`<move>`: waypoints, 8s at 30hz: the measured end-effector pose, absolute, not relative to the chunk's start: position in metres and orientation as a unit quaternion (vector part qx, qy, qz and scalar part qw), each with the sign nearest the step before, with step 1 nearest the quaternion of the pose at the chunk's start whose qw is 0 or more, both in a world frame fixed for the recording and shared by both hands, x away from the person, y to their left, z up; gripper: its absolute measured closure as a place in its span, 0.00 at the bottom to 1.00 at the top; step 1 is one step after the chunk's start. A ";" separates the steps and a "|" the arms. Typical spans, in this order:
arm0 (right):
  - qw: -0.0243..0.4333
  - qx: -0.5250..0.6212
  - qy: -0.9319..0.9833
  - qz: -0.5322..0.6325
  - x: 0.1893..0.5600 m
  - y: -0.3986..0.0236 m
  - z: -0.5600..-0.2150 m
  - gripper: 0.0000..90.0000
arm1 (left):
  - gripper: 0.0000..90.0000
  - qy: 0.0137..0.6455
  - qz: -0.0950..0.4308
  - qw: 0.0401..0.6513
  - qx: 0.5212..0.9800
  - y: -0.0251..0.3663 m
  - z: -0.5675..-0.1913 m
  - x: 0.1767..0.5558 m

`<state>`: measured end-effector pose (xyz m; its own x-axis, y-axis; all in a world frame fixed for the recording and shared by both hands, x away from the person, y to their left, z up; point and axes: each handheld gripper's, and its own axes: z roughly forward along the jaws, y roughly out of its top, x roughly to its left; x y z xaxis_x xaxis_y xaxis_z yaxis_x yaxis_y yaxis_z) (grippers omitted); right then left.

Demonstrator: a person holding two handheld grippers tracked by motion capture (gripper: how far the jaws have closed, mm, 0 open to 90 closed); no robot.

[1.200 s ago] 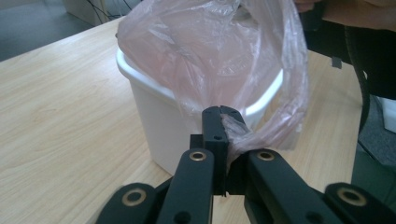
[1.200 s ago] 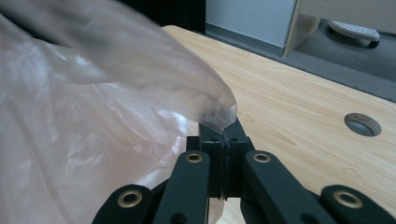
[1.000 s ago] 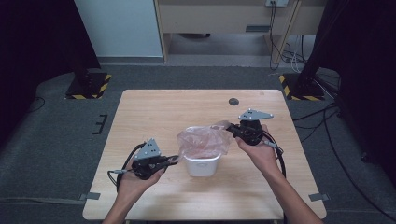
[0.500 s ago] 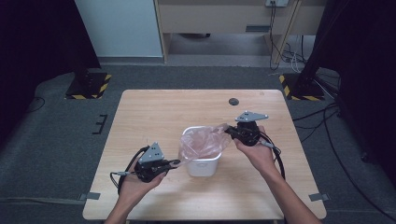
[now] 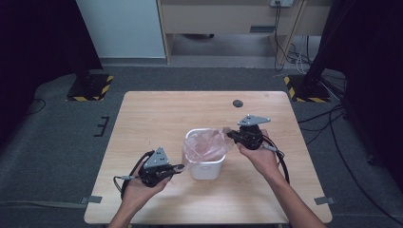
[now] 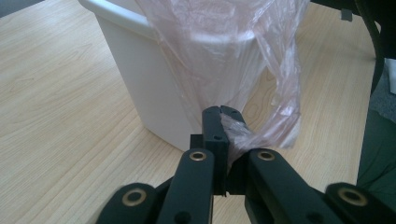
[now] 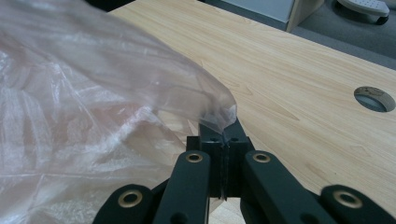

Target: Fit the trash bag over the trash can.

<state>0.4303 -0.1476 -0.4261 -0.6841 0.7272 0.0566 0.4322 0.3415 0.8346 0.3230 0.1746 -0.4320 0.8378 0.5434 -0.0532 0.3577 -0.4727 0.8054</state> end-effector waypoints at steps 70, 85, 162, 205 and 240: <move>0.157 0.363 0.786 0.475 0.427 -0.153 -0.420 1.00 | 0.30 0.254 0.187 0.489 0.813 0.177 -0.391 0.315; 0.155 0.364 0.785 0.477 0.426 -0.149 -0.418 1.00 | 0.21 0.247 0.194 0.474 0.822 0.149 -0.392 0.326; 0.156 0.353 0.783 0.489 0.421 -0.152 -0.416 1.00 | 0.43 0.301 0.304 0.519 0.740 0.150 -0.395 0.360; 0.163 0.375 0.784 0.467 0.426 -0.152 -0.434 1.00 | 0.99 0.500 0.127 0.541 0.665 0.156 -0.436 0.405; 0.144 0.370 0.795 0.459 0.423 -0.151 -0.455 1.00 | 0.98 0.494 0.118 0.528 0.681 0.162 -0.455 0.400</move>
